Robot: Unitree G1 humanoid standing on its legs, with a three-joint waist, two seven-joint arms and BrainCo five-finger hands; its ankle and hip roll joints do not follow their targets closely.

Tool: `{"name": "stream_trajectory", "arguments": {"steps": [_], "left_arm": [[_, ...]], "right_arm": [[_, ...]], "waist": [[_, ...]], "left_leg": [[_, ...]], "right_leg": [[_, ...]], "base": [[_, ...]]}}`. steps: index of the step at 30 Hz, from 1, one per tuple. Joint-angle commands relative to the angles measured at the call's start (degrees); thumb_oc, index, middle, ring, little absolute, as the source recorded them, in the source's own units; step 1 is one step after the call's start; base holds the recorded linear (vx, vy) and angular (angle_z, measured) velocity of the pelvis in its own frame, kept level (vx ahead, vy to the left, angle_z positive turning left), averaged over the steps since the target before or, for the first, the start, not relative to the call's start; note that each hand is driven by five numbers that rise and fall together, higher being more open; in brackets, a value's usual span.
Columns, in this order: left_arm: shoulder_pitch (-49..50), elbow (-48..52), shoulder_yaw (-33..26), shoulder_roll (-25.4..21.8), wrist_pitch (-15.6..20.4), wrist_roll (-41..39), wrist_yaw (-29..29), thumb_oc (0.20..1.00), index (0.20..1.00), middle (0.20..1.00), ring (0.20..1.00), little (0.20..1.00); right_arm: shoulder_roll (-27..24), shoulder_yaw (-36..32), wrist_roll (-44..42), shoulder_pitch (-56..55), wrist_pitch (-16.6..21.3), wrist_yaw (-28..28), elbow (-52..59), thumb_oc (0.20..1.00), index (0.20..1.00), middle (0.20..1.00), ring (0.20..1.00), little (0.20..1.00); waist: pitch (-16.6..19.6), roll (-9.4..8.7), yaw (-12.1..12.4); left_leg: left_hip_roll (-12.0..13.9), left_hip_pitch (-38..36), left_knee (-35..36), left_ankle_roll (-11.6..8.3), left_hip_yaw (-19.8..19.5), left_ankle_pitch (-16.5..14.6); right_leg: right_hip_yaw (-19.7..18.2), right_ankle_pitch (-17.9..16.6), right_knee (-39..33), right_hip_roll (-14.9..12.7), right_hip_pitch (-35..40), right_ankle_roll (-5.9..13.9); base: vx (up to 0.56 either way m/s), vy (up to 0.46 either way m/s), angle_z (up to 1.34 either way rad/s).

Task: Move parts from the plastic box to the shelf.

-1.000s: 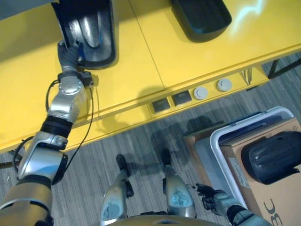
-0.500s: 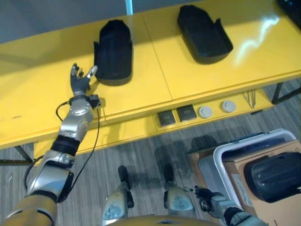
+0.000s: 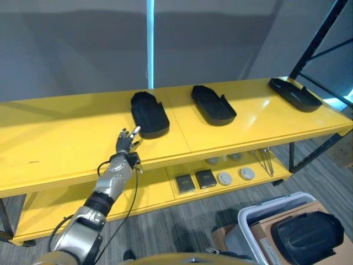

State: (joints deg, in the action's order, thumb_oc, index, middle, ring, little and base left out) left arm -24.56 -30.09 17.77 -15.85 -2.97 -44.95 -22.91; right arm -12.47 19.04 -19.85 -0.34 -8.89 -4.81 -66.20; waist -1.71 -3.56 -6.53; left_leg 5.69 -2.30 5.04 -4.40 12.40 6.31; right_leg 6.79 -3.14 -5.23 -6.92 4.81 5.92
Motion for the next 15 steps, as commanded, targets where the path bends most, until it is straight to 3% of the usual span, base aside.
{"name": "stream_trajectory", "arguments": {"steps": [1, 4, 5, 8, 9, 10, 12, 13, 14, 15], "left_arm": [[-7.83, -5.51, -1.41, 0.02, -0.72, -0.9, 1.16, 1.0, 1.0, 1.0, 1.0, 1.0], [-7.63, -6.16, -1.43, -0.1, -0.56, 0.8, -0.46, 1.0, 1.0, 1.0, 1.0, 1.0], [-7.63, -7.13, -2.23, -0.69, 0.73, 5.05, -4.47, 1.0, 1.0, 1.0, 1.0, 1.0], [-7.69, -6.98, -3.0, -1.38, 3.23, 8.8, -7.24, 1.0, 1.0, 1.0, 1.0, 1.0], [-6.42, 0.31, -4.8, -3.61, 7.14, 14.88, -10.17, 1.0, 1.0, 1.0, 1.0, 1.0], [-6.16, 1.15, -5.0, -3.82, 7.77, 15.44, -10.29, 1.0, 1.0, 1.0, 1.0, 1.0], [-3.1, 15.24, -7.1, -6.64, 9.14, 19.1, -8.04, 1.0, 1.0, 1.0, 1.0, 1.0], [-2.25, 17.26, -7.41, -6.92, 11.28, 19.46, -5.45, 1.0, 1.0, 1.0, 1.0, 1.0], [0.1, 25.61, -8.01, -7.76, 12.0, 19.78, 0.37, 1.0, 1.0, 1.0, 1.0, 1.0], [1.33, 29.23, -8.06, -8.0, 11.94, 20.48, 2.21, 1.0, 1.0, 1.0, 1.0, 1.0]], "right_arm": [[-2.32, 0.4, 2.9, 2.8, -0.53, -0.81, -2.11, 1.0, 1.0, 1.0, 1.0, 1.0], [-2.18, 0.39, 3.4, 2.62, -0.85, -0.91, -2.26, 1.0, 1.0, 1.0, 1.0, 1.0], [-1.73, 1.23, 3.65, 2.06, -0.64, -0.85, -2.21, 1.0, 1.0, 1.0, 1.0, 1.0], [-0.98, 2.65, 2.93, 1.44, -1.26, 0.04, -1.53, 1.0, 1.0, 1.0, 1.0, 1.0], [-0.41, 3.06, 1.31, 1.1, -2.65, 1.05, -0.66, 1.0, 1.0, 1.0, 1.0, 1.0], [-0.38, 3.05, 1.19, 1.07, -2.8, 1.1, -0.57, 1.0, 1.0, 1.0, 1.0, 1.0], [-0.27, 2.16, 0.11, 0.72, -3.9, 1.28, 0.05, 1.0, 1.0, 1.0, 1.0, 1.0], [-0.31, 1.81, 0.02, 0.65, -4.15, 1.2, 0.17, 1.0, 1.0, 1.0, 1.0, 1.0], [-0.39, 0.92, -0.15, 0.42, -4.56, 0.99, 0.47, 1.0, 1.0, 1.0, 1.0, 1.0], [-0.44, 0.47, -0.21, 0.42, -4.74, 0.83, 0.57, 1.0, 1.0, 1.0, 1.0, 1.0]], "waist": [[-5.22, 4.87, -0.58], [-4.81, 4.92, -0.59], [-4.58, 4.82, -0.58], [-4.61, 4.54, -0.52], [-4.78, 4.13, 0.5], [-4.8, 4.09, 0.57], [-5.13, 3.66, 2.04], [-5.23, 3.55, 2.42], [-5.47, 3.32, 3.29], [-5.59, 3.24, 3.67]], "left_leg": [[2.73, -3.08, -0.04, -0.44, 0.78, -5.33], [2.62, -3.49, -0.04, -0.33, 0.77, -5.54], [2.44, -4.12, -0.04, -0.19, 0.79, -5.91], [2.42, -4.41, -0.04, -0.32, 0.67, -5.92], [2.27, -4.3, -0.04, -0.46, -0.09, -5.92], [2.25, -4.28, -0.04, -0.47, -0.19, -5.92], [2.15, -3.99, -0.04, -0.32, -1.02, -6.12], [2.11, -3.89, -0.04, -0.28, -1.22, -6.17], [2.08, -3.68, -0.04, -0.23, -1.69, -6.28], [2.07, -3.59, -0.04, -0.22, -1.91, -6.35]], "right_leg": [[2.17, 2.08, 0.23, -0.82, 0.84, 1.38], [2.1, 2.13, 0.23, -0.86, 1.21, 1.45], [2.3, 2.3, 0.23, -0.9, 1.77, 1.51], [2.49, 2.31, 0.23, -0.92, 2.02, 1.63], [3.01, 2.27, 0.23, -0.95, 2.2, 1.7], [3.08, 2.27, 0.23, -0.96, 2.22, 1.71], [3.77, 2.36, 0.23, -1.1, 2.35, 1.63], [3.94, 2.38, 0.23, -1.13, 2.35, 1.61], [4.32, 2.33, 0.23, -1.19, 2.37, 1.59], [4.46, 2.32, 0.23, -1.19, 2.37, 1.56]], "base": [[0.03, 0.015, -0.08], [0.04, 0.008, -0.06], [0.05, -0.01, -0.01], [0.05, -0.025, -0.01], [0.04, -0.041, 0.01], [0.04, -0.053, 0.03], [0.02, -0.053, 0.04], [0.02, -0.066, 0.04], [0.01, -0.045, 0.06], [0.0, -0.042, 0.16]]}}
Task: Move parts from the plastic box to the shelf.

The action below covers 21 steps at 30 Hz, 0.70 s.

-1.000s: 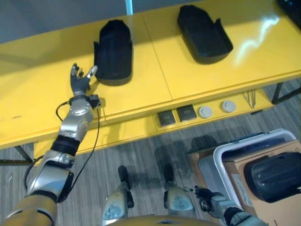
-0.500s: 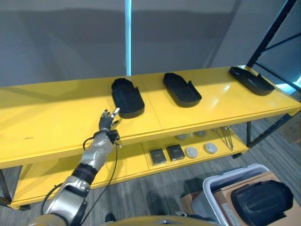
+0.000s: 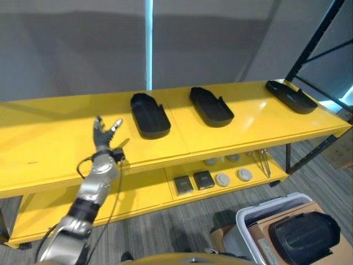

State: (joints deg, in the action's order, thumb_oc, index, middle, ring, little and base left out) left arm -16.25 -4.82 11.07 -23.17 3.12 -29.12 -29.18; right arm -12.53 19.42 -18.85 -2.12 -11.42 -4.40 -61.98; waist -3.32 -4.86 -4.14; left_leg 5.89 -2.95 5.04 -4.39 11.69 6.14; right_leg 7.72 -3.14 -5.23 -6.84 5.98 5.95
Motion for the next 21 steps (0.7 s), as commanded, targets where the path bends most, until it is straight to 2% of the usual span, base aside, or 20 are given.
{"name": "stream_trajectory", "arguments": {"steps": [1, 2, 3, 4, 5, 6, 7, 8, 9, 10, 11, 12, 15, 18, 21], "left_arm": [[-5.44, 6.74, -1.42, -0.7, 6.91, 5.41, 11.09, 1.0, 1.0, 1.0, 1.0, 1.0], [-3.06, 11.74, -0.38, -0.71, 8.6, 3.99, 20.69, 1.0, 1.0, 1.0, 1.0, 1.0], [-2.87, 11.95, -0.44, -0.72, 8.39, 3.83, 21.08, 1.0, 1.0, 1.0, 1.0, 1.0], [-1.54, 14.72, 0.38, -0.55, 8.0, 2.93, 25.9, 1.0, 1.0, 1.0, 1.0, 1.0], [-0.08, 17.12, 2.42, -0.35, 6.04, 0.31, 31.89, 1.0, 1.0, 1.0, 1.0, 1.0], [-0.04, 17.15, 2.41, -0.36, 6.0, 0.26, 31.96, 1.0, 1.0, 1.0, 1.0, 1.0], [0.74, 17.91, 4.34, -0.34, 4.8, -2.31, 35.74, 1.0, 1.0, 1.0, 1.0, 1.0], [0.74, 17.89, 4.35, -0.35, 4.81, -2.34, 35.78, 0.834, 0.834, 0.834, 0.834, 0.834], [1.34, 18.17, 6.5, -0.74, 3.74, -3.54, 37.4, 0.351, 0.351, 0.351, 0.351, 0.351], [1.66, 17.82, 7.91, -1.07, 2.83, -3.82, 38.64, 0.2, 0.2, 0.2, 0.2, 0.2], [2.33, 16.73, 10.4, -1.42, 2.48, -4.56, 39.89, 0.2, 0.2, 0.2, 0.2, 0.2], [2.91, 16.15, 11.47, -1.51, 1.15, -6.65, 39.63, 0.2, 0.2, 0.2, 0.2, 0.2], [3.57, 13.91, 13.63, -1.83, 0.17, -7.44, 40.9, 0.2, 0.2, 0.2, 0.2, 0.2], [3.8, 11.83, 15.82, -2.25, -1.57, -6.91, 40.81, 0.2, 0.2, 0.2, 0.2, 0.2], [3.05, 9.59, 17.3, -2.36, -1.49, -5.94, 40.64, 0.2, 0.2, 0.2, 0.2, 0.2]], "right_arm": [[-0.47, -0.38, -1.19, 2.16, -2.24, 0.2, -3.69, 1.0, 1.0, 1.0, 1.0, 1.0], [-0.64, -1.22, -0.63, 2.26, -2.27, -0.53, -3.85, 1.0, 1.0, 1.0, 1.0, 1.0], [-0.64, -1.22, -0.61, 2.21, -2.25, -0.55, -3.87, 1.0, 1.0, 1.0, 1.0, 1.0], [-0.81, -1.73, -0.39, 2.34, -2.14, -0.94, -4.04, 1.0, 1.0, 1.0, 1.0, 1.0], [-1.09, -2.29, -0.35, 2.59, -1.78, -1.35, -4.19, 1.0, 1.0, 1.0, 1.0, 1.0], [-1.09, -2.31, -0.34, 2.57, -1.76, -1.36, -4.21, 1.0, 1.0, 1.0, 1.0, 1.0], [-1.32, -2.5, -0.46, 3.01, -1.04, -1.93, -4.7, 1.0, 1.0, 1.0, 1.0, 1.0], [-1.31, -2.52, -0.45, 3.0, -1.01, -1.95, -4.73, 1.0, 1.0, 1.0, 1.0, 1.0], [-1.52, -2.49, -0.45, 3.49, -0.56, -2.46, -5.02, 1.0, 1.0, 1.0, 1.0, 1.0], [-1.66, -2.43, -0.59, 3.83, -0.17, -2.86, -5.28, 1.0, 1.0, 1.0, 1.0, 1.0], [-1.9, -2.23, -0.96, 4.4, 0.38, -3.42, -5.58, 1.0, 1.0, 1.0, 1.0, 1.0], [-2.05, -2.07, -1.25, 4.56, 0.64, -3.58, -5.48, 1.0, 1.0, 1.0, 1.0, 1.0], [-2.48, -1.78, -1.78, 4.88, 0.63, -4.13, -5.21, 1.0, 1.0, 1.0, 1.0, 1.0], [-2.92, -1.18, -2.64, 5.32, -0.72, -3.78, -4.33, 1.0, 1.0, 1.0, 1.0, 1.0], [-3.37, -0.97, -2.43, 5.49, -1.66, -4.03, -4.36, 1.0, 1.0, 1.0, 1.0, 1.0]], "waist": [[-4.06, 4.48, 1.68], [-4.25, 4.38, 2.45], [-4.21, 4.38, 2.46], [-4.21, 4.37, 2.82], [-4.1, 4.37, 3.1], [-4.06, 4.37, 3.13], [-3.95, 4.37, 3.22], [-3.92, 4.37, 3.26], [-3.9, 4.4, 3.22], [-3.88, 4.41, 3.21], [-3.87, 4.44, 3.09], [-3.87, 4.45, 3.03], [-4.02, 4.52, 2.85], [-4.63, 4.67, 2.4], [-5.09, 4.94, 1.88]], "left_leg": [[1.84, -2.86, -0.04, -0.22, -1.44, -6.27], [1.78, -2.62, -0.04, -0.17, -1.84, -6.5], [1.77, -2.62, -0.04, -0.17, -1.84, -6.52], [1.75, -2.5, -0.04, -0.19, -2.05, -6.63], [1.67, -2.31, -0.04, -0.17, -2.16, -6.79], [1.66, -2.29, -0.04, -0.17, -2.15, -6.8], [1.64, -2.19, -0.04, -0.12, -2.14, -6.9], [1.64, -2.17, -0.04, -0.11, -2.13, -6.9], [1.64, -2.11, -0.04, -0.07, -2.07, -6.92], [1.63, -2.05, -0.04, -0.03, -2.01, -6.94], [1.6, -1.96, -0.04, 0.02, -1.87, -6.98], [1.61, -1.89, -0.04, 0.05, -1.77, -7.0], [1.54, -1.82, -0.04, 0.19, -1.62, -7.01], [1.53, -1.55, -0.04, 0.23, -1.38, -6.8], [1.53, -1.23, -0.04, 0.28, -1.23, -6.57]], "right_leg": [[3.69, 2.31, 0.23, -1.28, 1.2, 1.5], [3.96, 2.35, 0.23, -1.28, 1.18, 1.45], [3.96, 2.36, 0.23, -1.28, 1.18, 1.45], [4.01, 2.31, 0.23, -1.22, 1.14, 1.43], [3.99, 2.27, 0.23, -1.19, 1.0, 1.53], [3.98, 2.27, 0.23, -1.19, 0.98, 1.53], [4.0, 2.24, 0.23, -1.19, 0.86, 1.63], [3.99, 2.24, 0.23, -1.19, 0.84, 1.63], [3.92, 2.16, 0.23, -1.2, 0.71, 1.73], [3.87, 2.12, 0.23, -1.2, 0.59, 1.8], [3.76, 2.02, 0.23, -1.2, 0.35, 1.91], [3.71, 2.0, 0.23, -1.22, 0.21, 1.98], [3.46, 1.92, 0.23, -1.21, -0.04, 2.06], [3.26, 1.67, 0.23, -1.29, -0.56, 2.1], [2.89, 1.43, 0.23, -1.32, -1.07, 2.11]], "base": [[0.0, -0.033, 0.27], [0.0, -0.024, 0.23], [0.01, -0.023, 0.16], [0.02, -0.011, 0.1], [0.02, -0.011, 0.12], [0.02, -0.005, 0.14], [0.01, -0.002, 0.09], [0.02, -0.003, 0.06], [0.0, 0.0, 0.0], [0.03, -0.006, -0.01], [0.03, -0.005, -0.02], [0.04, -0.003, -0.02], [0.04, -0.004, -0.03], [0.0, 0.0, 0.0], [0.0, 0.0, 0.0]]}}
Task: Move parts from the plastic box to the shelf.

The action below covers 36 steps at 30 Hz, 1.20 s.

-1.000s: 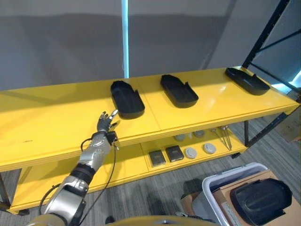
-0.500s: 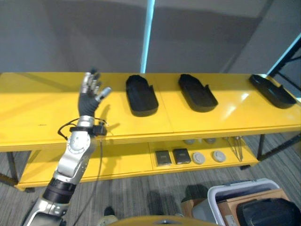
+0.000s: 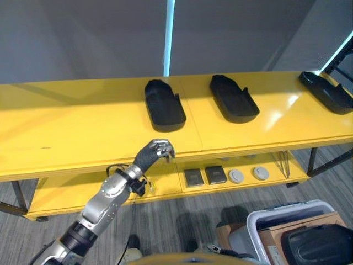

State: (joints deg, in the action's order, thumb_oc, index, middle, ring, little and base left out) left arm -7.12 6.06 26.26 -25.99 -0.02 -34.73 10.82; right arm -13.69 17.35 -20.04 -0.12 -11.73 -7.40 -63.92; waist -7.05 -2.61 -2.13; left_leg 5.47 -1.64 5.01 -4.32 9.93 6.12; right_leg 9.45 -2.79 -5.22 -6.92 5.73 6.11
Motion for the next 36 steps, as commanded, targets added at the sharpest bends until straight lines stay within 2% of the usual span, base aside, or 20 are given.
{"name": "stream_trajectory", "arguments": {"steps": [1, 7, 13, 16, 18, 21, 23, 28, 36], "left_arm": [[-6.66, -1.93, 2.49, 0.68, 1.86, -0.47, -0.03, 0.2, 0.2, 0.2, 0.2, 0.2], [-9.89, -5.84, 3.99, 2.43, 3.22, -1.98, -3.89, 0.2, 0.2, 0.2, 0.2, 0.2], [-17.07, -12.47, 4.16, 7.05, 8.05, -2.69, -12.85, 0.2, 0.2, 0.2, 0.2, 0.2], [-18.56, -13.77, 3.83, 8.08, 9.12, -2.41, -15.45, 0.2, 0.2, 0.2, 0.2, 0.2], [-20.37, -16.01, 3.64, 9.06, 10.68, -1.54, -19.36, 0.2, 0.2, 0.2, 0.2, 0.2], [-21.35, -17.58, 3.55, 9.5, 11.14, -0.79, -22.31, 0.2, 0.2, 0.2, 0.2, 0.2], [-22.09, -20.36, 2.46, 9.84, 12.18, 0.38, -27.84, 0.2, 0.2, 0.2, 0.2, 0.2], [-21.74, -21.66, -0.17, 8.75, 12.82, 3.82, -33.72, 0.2, 0.2, 0.2, 0.2, 0.2], [-20.09, -19.45, -2.71, 7.0, 12.99, 6.25, -34.61, 0.2, 0.2, 0.2, 0.2, 0.2]], "right_arm": [[-2.36, 1.21, -1.09, 3.37, -1.77, -1.04, -2.24, 1.0, 1.0, 1.0, 1.0, 1.0], [-2.57, 1.69, -1.68, 3.31, -2.16, -0.58, -2.12, 1.0, 1.0, 1.0, 1.0, 1.0], [-3.08, 3.71, -3.31, 4.92, -2.96, -0.3, -0.06, 1.0, 1.0, 1.0, 1.0, 1.0], [-3.05, 4.25, -3.77, 5.35, -2.73, -0.07, 0.52, 1.0, 1.0, 1.0, 1.0, 1.0], [-3.1, 5.03, -4.56, 6.14, -2.34, 0.34, 1.22, 1.0, 1.0, 1.0, 1.0, 1.0], [-3.1, 5.48, -4.97, 6.79, -2.41, 0.72, 1.78, 1.0, 1.0, 1.0, 1.0, 1.0], [-3.3, 5.98, -5.44, 7.62, -2.99, 1.4, 3.05, 1.0, 1.0, 1.0, 1.0, 1.0], [-3.3, 6.16, -5.83, 8.15, -3.38, 2.02, 3.85, 1.0, 1.0, 1.0, 1.0, 1.0], [-2.94, 5.75, -6.39, 8.09, -3.59, 2.51, 4.18, 1.0, 1.0, 1.0, 1.0, 1.0]], "waist": [[-1.59, 2.81, -0.4], [-2.33, 3.22, -1.6], [-5.2, 3.52, -3.36], [-6.07, 3.54, -3.65], [-7.24, 3.61, -4.0], [-7.96, 3.66, -4.22], [-8.96, 3.85, -4.37], [-9.88, 4.23, -3.87], [-10.0, 4.49, -2.84]], "left_leg": [[1.94, -2.38, -0.01, 0.27, 0.57, -6.5], [1.77, -1.78, -0.01, 0.37, 0.58, -6.29], [1.5, -0.2, -0.01, 0.42, -0.07, -5.85], [1.42, 0.33, -0.01, 0.41, -0.43, -5.69], [1.27, 1.09, -0.01, 0.36, -1.01, -5.45], [1.23, 1.48, -0.01, 0.26, -1.28, -5.24], [1.13, 2.07, -0.01, 0.07, -1.78, -4.89], [1.07, 2.42, -0.01, -0.21, -2.33, -4.42], [0.97, 2.23, -0.01, -0.44, -2.71, -4.28]], "right_leg": [[1.05, 1.01, 0.22, -1.28, -1.05, 1.94], [0.14, 0.61, 0.22, -1.32, -2.04, 1.94], [-1.69, -0.1, 0.22, -1.08, -4.27, 1.48], [-2.18, -0.25, 0.22, -0.97, -4.88, 1.33], [-2.73, -0.4, 0.22, -0.74, -5.7, 1.12], [-3.01, -0.53, 0.22, -0.61, -6.15, 0.99], [-3.16, -0.58, 0.22, -0.46, -6.7, 0.74], [-2.59, -0.39, 0.32, -0.53, -6.73, 0.46], [-1.39, -0.03, 0.38, -0.79, -6.07, 0.29]], "base": [[0.0, 0.0, 0.0], [0.03, -0.001, -0.08], [-0.01, -0.004, -0.02], [-0.04, -0.009, -0.08], [-0.08, -0.005, -0.03], [-0.05, 0.001, -0.02], [-0.06, 0.002, -0.01], [-0.02, 0.002, 0.01], [0.0, 0.0, 0.01]]}}
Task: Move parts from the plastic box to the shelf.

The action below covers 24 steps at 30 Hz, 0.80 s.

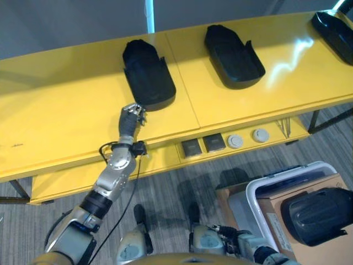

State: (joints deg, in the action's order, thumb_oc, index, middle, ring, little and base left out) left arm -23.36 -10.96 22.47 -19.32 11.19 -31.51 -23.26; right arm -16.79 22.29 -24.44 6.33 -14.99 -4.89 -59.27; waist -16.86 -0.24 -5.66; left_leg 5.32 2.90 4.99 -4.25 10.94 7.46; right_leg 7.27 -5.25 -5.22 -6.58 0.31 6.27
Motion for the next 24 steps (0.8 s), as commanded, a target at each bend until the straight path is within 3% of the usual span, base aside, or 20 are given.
{"name": "stream_trajectory", "arguments": {"steps": [1, 11, 24], "left_arm": [[-3.72, -2.1, 1.02, 0.26, 1.58, 2.72, -0.39, 0.2, 0.2, 0.2, 0.2, 0.2], [-3.5, -1.91, 0.79, 1.25, 2.27, 2.48, -0.95, 0.2, 0.2, 0.2, 0.2, 0.2], [-15.26, -11.22, 1.53, 1.31, 1.91, 0.04, -2.13, 0.2, 0.2, 0.2, 0.2, 0.2]], "right_arm": [[0.21, 0.84, -2.16, 1.71, -0.39, 0.06, -0.48, 1.0, 1.0, 1.0, 1.0, 1.0], [0.72, 1.09, -2.31, 2.27, -1.13, 0.52, -0.48, 1.0, 1.0, 1.0, 1.0, 1.0], [0.83, 3.21, -2.43, 3.65, -2.18, 0.68, -0.3, 1.0, 1.0, 1.0, 1.0, 1.0]], "waist": [[-0.13, 2.11, 0.84], [0.05, 1.89, 1.12], [-0.3, 0.96, -1.06]], "left_leg": [[1.1, -2.35, 0.01, -0.54, -3.75, -5.62], [1.22, -3.07, 0.01, -0.57, -3.41, -5.68], [1.48, -2.71, 0.01, -0.81, -2.03, -5.59]], "right_leg": [[0.91, 2.45, 0.37, -1.15, -0.51, 0.13], [1.27, 2.5, 0.32, -1.15, 0.33, 0.12], [-0.12, 1.69, 0.22, -0.94, -0.92, 0.69]], "base": [[0.0, 0.0, 0.0], [0.01, -0.002, 0.03], [0.0, -0.003, -0.01]]}}
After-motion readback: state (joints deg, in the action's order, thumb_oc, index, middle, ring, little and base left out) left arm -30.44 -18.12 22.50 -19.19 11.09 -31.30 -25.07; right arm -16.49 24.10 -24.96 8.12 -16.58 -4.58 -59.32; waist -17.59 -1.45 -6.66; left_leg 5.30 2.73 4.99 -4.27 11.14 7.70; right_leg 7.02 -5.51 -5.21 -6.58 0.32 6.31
